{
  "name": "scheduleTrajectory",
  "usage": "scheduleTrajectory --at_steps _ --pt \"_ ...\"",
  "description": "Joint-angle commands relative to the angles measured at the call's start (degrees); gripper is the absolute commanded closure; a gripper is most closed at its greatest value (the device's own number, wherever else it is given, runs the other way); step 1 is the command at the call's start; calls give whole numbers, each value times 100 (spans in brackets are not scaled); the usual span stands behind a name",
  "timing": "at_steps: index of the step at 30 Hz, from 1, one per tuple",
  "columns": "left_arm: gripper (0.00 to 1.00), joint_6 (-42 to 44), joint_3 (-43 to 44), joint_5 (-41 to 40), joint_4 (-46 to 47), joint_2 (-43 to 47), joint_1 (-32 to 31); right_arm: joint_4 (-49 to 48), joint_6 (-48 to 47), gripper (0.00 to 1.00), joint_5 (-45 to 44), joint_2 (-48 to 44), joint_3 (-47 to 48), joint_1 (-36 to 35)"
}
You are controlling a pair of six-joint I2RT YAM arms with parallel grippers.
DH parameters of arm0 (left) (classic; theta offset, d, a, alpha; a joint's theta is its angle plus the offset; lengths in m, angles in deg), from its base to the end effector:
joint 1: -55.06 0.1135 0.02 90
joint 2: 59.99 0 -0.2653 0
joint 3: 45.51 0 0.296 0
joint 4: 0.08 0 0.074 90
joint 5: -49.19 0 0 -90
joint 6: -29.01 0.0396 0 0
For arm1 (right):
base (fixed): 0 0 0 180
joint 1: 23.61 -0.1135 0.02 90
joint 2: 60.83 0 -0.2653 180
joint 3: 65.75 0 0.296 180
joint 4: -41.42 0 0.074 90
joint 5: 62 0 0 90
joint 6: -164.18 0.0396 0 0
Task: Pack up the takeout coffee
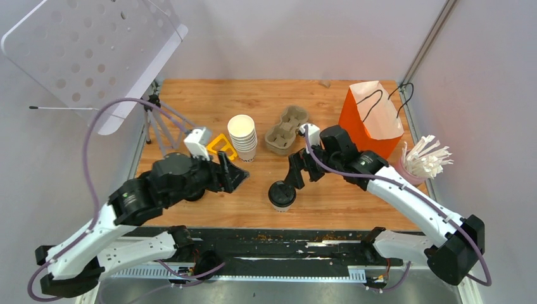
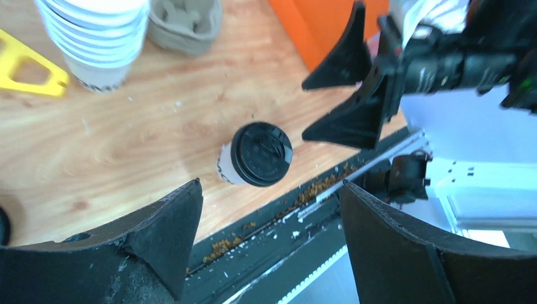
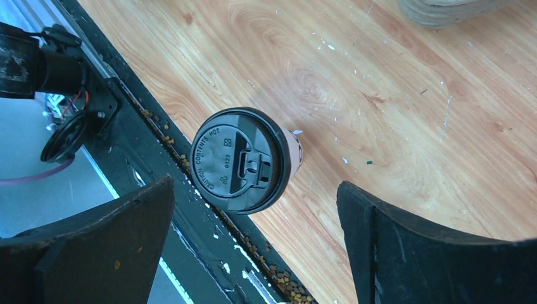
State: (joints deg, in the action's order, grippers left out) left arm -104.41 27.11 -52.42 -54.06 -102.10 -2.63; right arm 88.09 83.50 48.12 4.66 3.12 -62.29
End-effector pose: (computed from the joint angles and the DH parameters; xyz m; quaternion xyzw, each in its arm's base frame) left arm 0.1038 -0.1493 0.3968 0.0483 0.8323 -0.3677 0.4120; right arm 0.2150 0.1896 0.2961 -0.2961 0.8569 0.3053 0.2914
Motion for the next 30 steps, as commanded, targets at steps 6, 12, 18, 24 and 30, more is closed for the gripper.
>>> scheduleTrajectory --at_steps 6,12,18,24,30 --pt "7 493 236 -1209 -1162 1087 -20 384 216 0 -1613 374 596 -1114" --pt "4 829 -405 -1062 -1080 1968 -17 596 210 0 -2265 969 951 -1717" --pt "2 1132 -969 -778 -827 2606 -17 713 203 0 -2673 1343 1137 -2059" --pt "0 1239 -1338 -859 -754 2973 -23 764 69 0 -2883 1662 1282 -2295" --pt "0 1279 -1429 -983 -732 3220 -19 851 40 0 -2970 1847 1298 -2345"
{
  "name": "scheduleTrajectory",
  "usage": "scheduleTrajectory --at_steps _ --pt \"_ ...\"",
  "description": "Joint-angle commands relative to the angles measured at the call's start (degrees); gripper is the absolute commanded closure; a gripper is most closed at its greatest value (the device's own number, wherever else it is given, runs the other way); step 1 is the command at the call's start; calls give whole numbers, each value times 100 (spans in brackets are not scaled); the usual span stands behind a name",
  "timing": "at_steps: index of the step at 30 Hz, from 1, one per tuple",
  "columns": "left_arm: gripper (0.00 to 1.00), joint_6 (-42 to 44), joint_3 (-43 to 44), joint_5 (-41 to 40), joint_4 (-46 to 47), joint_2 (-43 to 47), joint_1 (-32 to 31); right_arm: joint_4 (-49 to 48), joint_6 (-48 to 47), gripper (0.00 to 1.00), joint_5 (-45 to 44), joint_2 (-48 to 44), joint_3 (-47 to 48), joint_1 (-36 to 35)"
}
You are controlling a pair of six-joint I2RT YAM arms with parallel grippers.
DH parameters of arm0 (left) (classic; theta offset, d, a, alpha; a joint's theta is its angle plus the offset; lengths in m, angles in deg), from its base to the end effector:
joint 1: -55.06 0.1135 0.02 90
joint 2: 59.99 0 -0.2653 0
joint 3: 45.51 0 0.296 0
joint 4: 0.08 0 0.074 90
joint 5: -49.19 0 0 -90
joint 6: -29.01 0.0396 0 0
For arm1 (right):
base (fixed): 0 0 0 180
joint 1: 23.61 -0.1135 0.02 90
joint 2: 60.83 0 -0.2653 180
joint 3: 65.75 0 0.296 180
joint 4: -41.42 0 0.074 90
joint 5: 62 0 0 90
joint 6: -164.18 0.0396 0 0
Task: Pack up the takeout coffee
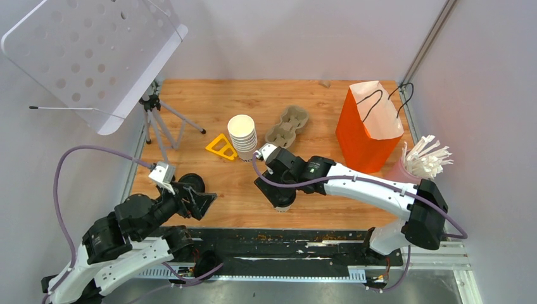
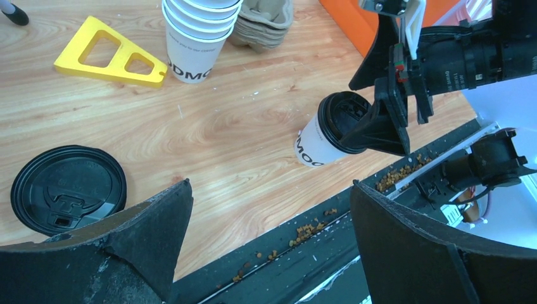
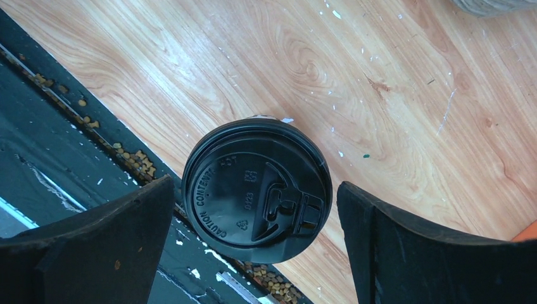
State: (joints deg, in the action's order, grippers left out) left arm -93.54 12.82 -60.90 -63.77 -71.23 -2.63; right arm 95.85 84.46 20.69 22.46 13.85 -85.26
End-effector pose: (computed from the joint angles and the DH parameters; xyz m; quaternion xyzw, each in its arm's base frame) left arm 0.0478 -0.0501 0.3502 0.0701 0.7932 -0.3183 0.5143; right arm 0.1679 0.3005 0.2617 -0.4001 0.8724 0.1113 0.2578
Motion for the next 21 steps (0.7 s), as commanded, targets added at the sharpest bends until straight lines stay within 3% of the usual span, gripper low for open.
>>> scheduleTrajectory --at_steps 1,21 --pt "0 189 -19 -141 240 150 -18 76 -62 0 -227 80 212 -49" --pt "0 146 -49 -220 196 81 -23 66 -161 12 -205 67 -33 -53"
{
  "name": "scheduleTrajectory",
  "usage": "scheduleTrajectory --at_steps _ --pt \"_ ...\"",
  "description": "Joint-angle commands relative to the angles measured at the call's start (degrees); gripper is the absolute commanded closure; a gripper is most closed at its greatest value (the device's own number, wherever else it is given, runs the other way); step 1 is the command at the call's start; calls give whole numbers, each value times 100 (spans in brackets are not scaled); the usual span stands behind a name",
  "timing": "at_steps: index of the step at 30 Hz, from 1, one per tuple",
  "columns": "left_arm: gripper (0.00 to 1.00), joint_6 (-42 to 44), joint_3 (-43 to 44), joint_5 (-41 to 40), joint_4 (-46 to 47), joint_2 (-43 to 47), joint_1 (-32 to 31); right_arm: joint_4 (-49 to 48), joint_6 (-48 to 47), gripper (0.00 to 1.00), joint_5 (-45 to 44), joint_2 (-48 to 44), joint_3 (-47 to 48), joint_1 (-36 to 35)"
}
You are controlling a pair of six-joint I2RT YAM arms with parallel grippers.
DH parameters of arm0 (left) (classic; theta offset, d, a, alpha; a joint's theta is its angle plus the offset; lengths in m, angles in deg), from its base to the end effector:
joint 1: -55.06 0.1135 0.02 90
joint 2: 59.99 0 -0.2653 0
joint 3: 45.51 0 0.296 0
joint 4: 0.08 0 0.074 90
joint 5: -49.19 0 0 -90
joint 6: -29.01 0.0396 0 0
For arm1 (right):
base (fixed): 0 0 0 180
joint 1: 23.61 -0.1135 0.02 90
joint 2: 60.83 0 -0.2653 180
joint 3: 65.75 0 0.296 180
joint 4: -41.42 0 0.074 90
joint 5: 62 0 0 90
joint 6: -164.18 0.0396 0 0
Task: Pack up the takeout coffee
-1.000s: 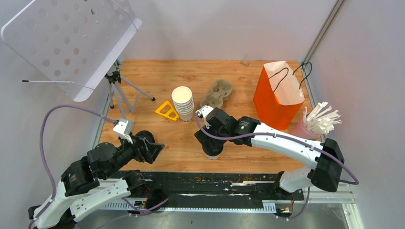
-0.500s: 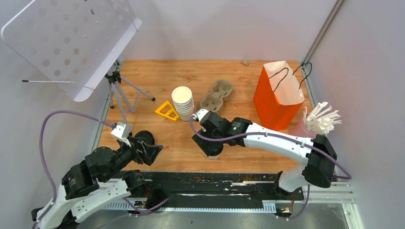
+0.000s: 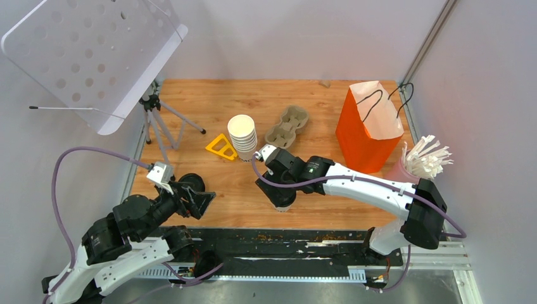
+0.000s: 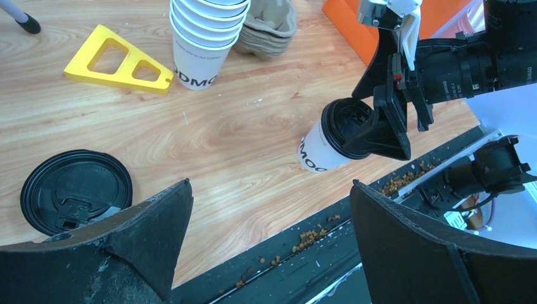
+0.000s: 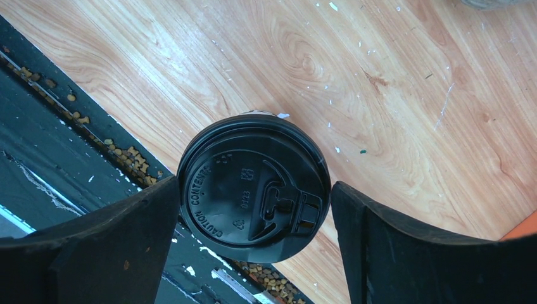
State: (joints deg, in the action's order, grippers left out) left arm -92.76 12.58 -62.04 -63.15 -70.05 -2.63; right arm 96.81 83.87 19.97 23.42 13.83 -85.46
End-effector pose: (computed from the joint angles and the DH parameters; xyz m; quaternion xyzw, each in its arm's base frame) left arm 0.0462 -0.0463 0.3511 0.0657 0.7853 -0.3171 0.5278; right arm 0.1676 0.3015 0.2553 -0.4074 0.8735 0.0957 0.2486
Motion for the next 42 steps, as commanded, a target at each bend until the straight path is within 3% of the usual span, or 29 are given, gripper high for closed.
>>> scheduleTrajectory --at_steps 1,24,42 --pt "0 73 -25 -116 130 -31 -23 -14 -109 13 -182 -35 -37 -30" --pt "0 68 -33 -135 119 -58 -16 25 -312 21 82 -593 -498 971" --pt "0 0 -25 -268 31 -83 -22 103 -716 20 316 -961 -861 3023"
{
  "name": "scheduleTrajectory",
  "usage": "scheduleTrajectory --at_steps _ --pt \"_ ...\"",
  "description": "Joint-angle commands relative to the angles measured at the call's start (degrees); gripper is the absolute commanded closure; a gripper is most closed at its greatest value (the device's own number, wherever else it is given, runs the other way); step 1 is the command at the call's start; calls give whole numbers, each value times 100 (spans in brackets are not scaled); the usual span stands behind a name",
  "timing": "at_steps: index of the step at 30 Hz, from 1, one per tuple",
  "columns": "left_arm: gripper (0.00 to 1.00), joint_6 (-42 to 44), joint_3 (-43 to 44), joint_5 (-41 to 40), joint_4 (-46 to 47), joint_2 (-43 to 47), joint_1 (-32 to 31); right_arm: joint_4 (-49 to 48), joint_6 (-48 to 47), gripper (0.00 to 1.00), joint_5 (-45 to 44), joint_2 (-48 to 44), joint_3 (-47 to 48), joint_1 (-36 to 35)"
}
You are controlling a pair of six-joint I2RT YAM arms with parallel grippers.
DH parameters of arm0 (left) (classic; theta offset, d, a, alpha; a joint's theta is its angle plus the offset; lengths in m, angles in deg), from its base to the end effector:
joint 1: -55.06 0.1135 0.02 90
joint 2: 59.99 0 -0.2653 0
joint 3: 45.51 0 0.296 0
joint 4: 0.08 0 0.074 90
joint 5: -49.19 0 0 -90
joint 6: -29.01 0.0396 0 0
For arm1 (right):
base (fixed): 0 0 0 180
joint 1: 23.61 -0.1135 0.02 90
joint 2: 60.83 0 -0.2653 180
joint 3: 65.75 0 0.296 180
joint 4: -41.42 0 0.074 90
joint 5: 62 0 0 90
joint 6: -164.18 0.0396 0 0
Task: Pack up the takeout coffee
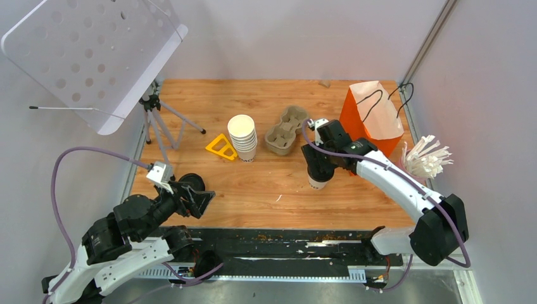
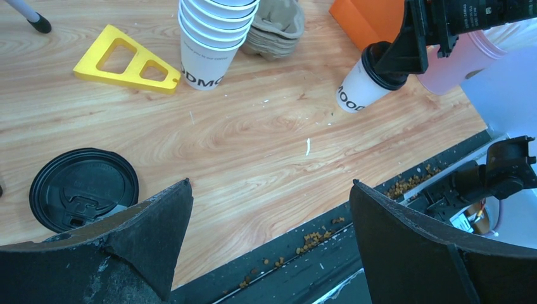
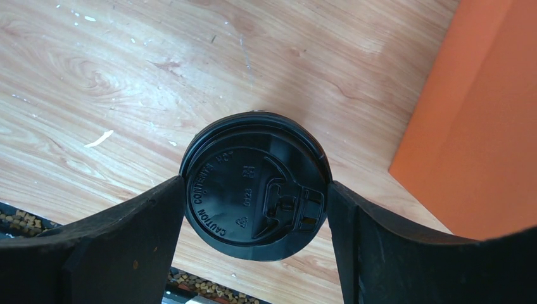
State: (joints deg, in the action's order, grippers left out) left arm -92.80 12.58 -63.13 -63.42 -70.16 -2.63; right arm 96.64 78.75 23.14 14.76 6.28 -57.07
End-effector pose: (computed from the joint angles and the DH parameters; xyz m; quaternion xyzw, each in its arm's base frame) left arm 0.0469 -0.0460 0.3506 0.0605 0.7870 -0.3091 0.5305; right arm 0.2590 0.1671 0.2550 -0.2290 0.9347 0.0490 0.2675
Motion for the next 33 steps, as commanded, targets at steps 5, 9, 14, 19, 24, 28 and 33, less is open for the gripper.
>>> scheduleTrajectory --at_steps 5,9,14,19,24,28,33 --pt "0 -20 -34 -235 53 -128 -21 234 -195 17 20 -147 66 190" --pt "0 -19 -25 -253 39 -246 -23 428 -148 3 72 -175 357 190" --pt "0 -19 -8 -276 7 -485 -22 811 -76 0 285 -222 783 190" --pt "0 20 40 -358 -9 -929 -23 1001 129 0 750 -530 1243 181" --pt "0 -9 510 -876 -110 -1948 -23 891 455 0 1203 -928 1468 46" --pt "0 -239 1361 -1462 -228 -3017 -14 759 679 1 1309 -1222 1411 -364" --pt "7 -73 2558 -1679 -223 -4525 135 571 915 3 1221 -1471 1158 -957"
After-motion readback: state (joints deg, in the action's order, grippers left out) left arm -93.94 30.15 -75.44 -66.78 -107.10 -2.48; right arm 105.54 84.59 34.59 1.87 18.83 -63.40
